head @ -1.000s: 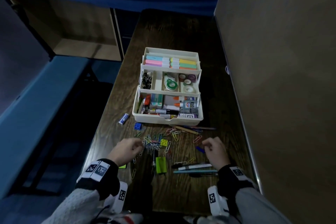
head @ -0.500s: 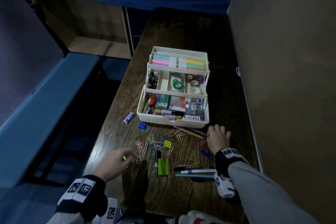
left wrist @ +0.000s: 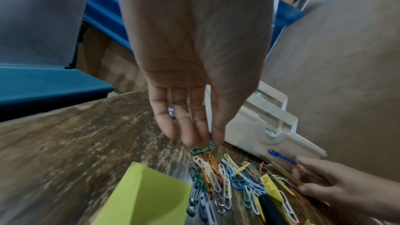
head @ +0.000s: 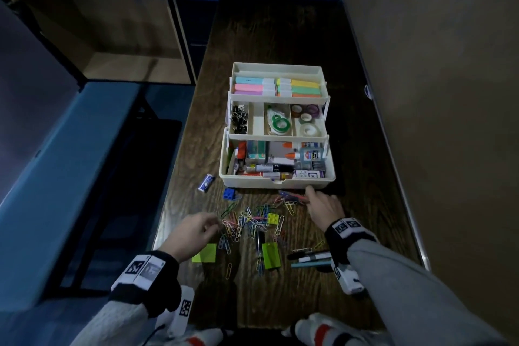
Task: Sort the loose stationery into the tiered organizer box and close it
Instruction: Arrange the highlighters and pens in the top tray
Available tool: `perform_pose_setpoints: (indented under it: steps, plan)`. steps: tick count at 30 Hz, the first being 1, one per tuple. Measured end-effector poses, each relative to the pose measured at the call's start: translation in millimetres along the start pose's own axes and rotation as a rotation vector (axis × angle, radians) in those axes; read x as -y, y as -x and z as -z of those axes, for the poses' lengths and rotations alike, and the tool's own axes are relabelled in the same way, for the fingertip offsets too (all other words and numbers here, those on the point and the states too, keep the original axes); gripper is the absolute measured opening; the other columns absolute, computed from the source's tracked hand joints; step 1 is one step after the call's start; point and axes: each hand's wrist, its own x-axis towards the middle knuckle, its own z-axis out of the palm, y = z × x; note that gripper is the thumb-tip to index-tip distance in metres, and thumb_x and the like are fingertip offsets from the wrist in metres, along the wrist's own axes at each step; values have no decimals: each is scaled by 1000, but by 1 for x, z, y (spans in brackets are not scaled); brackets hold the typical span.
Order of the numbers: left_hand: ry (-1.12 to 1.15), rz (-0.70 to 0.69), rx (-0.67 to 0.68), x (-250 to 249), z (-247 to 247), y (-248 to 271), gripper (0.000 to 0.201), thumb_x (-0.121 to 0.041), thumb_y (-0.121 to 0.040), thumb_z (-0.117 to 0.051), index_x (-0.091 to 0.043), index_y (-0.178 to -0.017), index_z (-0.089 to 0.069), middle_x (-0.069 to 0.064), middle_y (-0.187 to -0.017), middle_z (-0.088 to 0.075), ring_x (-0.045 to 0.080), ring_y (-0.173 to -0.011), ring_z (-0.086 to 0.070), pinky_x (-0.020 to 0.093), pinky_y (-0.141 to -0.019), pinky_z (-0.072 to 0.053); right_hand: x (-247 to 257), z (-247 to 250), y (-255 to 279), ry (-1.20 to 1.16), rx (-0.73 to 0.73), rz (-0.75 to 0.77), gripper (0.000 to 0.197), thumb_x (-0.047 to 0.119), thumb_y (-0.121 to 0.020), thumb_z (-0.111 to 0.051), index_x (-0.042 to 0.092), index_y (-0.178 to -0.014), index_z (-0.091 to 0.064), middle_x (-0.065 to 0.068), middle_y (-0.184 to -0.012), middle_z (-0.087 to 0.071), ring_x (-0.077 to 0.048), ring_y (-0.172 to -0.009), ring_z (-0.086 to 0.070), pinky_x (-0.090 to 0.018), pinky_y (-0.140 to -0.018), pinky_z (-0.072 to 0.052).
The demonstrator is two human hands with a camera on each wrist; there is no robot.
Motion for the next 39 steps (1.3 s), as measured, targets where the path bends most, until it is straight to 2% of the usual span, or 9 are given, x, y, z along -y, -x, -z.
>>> perform_pose_setpoints:
  steps: [3, 8, 14, 19, 23, 28, 32, 36, 39]
  plan:
    - [1, -41, 0, -10, -4, -4, 15, -26, -95, -52, -29, -95, -67, -17, -90, -61, -9, -73, -53, 10, -60, -36, 5, 3, 0, 29, 24, 5, 20, 17, -95, -39, 11, -114, -39, -14, -110, -61, -32, -99, -61, -38, -83, -41]
    - [-106, -225, -24, -56, -24, -8, 15, -30, -94, -50, -26, -98, -63, -7, -98, -60, 11, -93, -55, 27, -77, -44, -13, 10, 16, -63, -24, 23, 24, 30, -89, -44, 15, -106, -37, -13, -103, -62, -33, -92, -61, -35, -69, -35]
    - [-228, -512, 212, -130, -72, -33, 23, -34, -90, -57, -15, -103, -56, 5, -104, -55, 26, -92, -58, 36, -76, -49, -80, 13, 56, -267, -135, -181, 16, 29, -91, -45, 19, -87, -33, -14, -96, -60, -35, -84, -60, -35, -63, -35]
    - [-419, -480, 328, -169, -110, -48, 56, -42, -84, -64, -9, -124, -42, 13, -122, -46, 34, -105, -54, 43, -80, -47, -114, -3, 95, -494, -195, -361, 19, 23, -99, -39, 7, -89, -43, -18, -93, -55, -31, -82, -55, -37, -66, -40]
    - [-491, -445, 381, -179, -120, -55, 57, -38, -86, -65, -7, -127, -40, 15, -125, -49, 36, -110, -55, 44, -82, -48, -124, -16, 118, -539, -184, -411, 23, 25, -102, -32, 8, -90, -42, -10, -82, -49, -24, -73, -49, -33, -59, -30]
    - [-546, -386, 414, -187, -122, -59, 57, -34, -87, -62, -5, -130, -38, 16, -129, -50, 37, -115, -53, 44, -87, -47, -125, -32, 128, -713, -94, -361, 20, 23, -102, -38, 8, -92, -46, -13, -79, -56, -28, -74, -57, -31, -60, -38]
    - [-585, -345, 426, -190, -120, -64, 62, -35, -87, -63, -5, -134, -35, 16, -132, -49, 36, -119, -51, 44, -90, -46, -118, -36, 119, -630, 27, -261, 11, 21, -95, -53, 13, -95, -46, -11, -84, -59, -28, -80, -61, -33, -66, -45]
    - [-615, -308, 412, -184, -112, -69, 65, -37, -87, -62, -9, -137, -32, 14, -131, -49, 35, -117, -54, 42, -87, -48, -104, -29, 98, -499, 108, -242, 20, 25, -92, -56, 17, -103, -41, -6, -89, -58, -24, -78, -58, -32, -65, -45]
    - [-608, -284, 423, -179, -107, -71, 66, -38, -86, -64, -7, -136, -33, 15, -131, -49, 35, -116, -54, 42, -87, -48, -96, -21, 83, -430, 154, -235, 28, 22, -92, -55, 14, -114, -40, -12, -102, -60, -29, -90, -60, -36, -76, -51]
